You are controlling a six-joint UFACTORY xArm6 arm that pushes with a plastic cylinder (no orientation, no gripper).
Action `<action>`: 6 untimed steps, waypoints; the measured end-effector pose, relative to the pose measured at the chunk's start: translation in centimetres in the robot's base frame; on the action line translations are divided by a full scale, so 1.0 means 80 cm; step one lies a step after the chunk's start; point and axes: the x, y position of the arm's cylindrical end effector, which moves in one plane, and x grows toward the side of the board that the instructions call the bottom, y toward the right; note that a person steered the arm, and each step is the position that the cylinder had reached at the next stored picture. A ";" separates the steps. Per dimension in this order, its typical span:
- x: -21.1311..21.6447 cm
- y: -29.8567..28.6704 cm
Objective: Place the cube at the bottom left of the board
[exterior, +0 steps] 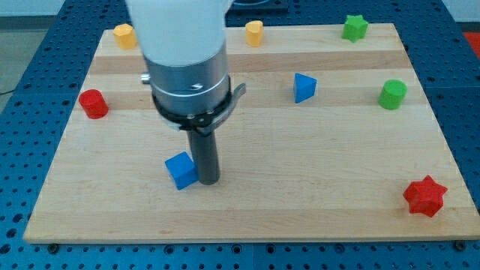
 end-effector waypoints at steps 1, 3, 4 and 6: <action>0.002 -0.025; -0.043 -0.045; -0.018 -0.057; 0.004 -0.083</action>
